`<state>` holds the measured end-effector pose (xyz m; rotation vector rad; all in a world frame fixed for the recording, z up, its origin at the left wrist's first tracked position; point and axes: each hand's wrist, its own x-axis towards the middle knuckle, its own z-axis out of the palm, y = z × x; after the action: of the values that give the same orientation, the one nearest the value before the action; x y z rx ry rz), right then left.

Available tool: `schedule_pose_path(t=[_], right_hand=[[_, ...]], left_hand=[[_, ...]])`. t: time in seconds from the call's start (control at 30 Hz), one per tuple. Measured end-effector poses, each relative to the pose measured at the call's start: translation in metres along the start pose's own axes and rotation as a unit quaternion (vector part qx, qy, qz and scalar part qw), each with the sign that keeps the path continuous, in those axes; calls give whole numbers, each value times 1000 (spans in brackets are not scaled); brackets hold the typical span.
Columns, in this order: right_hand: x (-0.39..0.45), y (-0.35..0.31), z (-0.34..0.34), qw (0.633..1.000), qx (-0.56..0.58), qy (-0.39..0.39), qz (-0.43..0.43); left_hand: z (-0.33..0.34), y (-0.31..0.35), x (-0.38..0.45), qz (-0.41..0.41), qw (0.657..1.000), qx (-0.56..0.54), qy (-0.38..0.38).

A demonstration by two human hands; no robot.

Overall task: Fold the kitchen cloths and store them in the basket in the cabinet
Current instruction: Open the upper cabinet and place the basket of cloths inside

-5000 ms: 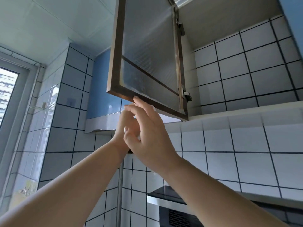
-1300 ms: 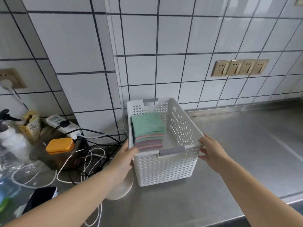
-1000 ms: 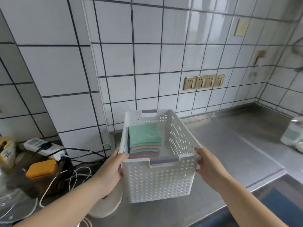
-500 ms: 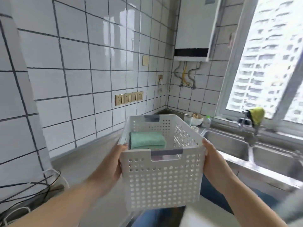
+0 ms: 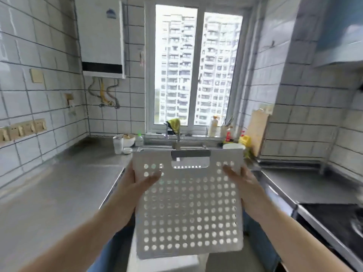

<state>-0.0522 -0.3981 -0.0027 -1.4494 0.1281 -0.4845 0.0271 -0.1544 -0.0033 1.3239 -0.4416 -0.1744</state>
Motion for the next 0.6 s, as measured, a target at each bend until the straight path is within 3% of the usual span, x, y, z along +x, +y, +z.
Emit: schedule_pose_path(t=[0.33, 0.6], right_hand=[[-105, -106, -168, 977, -93, 176, -83], [-165, -224, -303, 933, -185, 252, -177]], left_hand=[[197, 24, -10, 86, 976, -14, -197], [387, 65, -34, 176, 951, -80, -241]])
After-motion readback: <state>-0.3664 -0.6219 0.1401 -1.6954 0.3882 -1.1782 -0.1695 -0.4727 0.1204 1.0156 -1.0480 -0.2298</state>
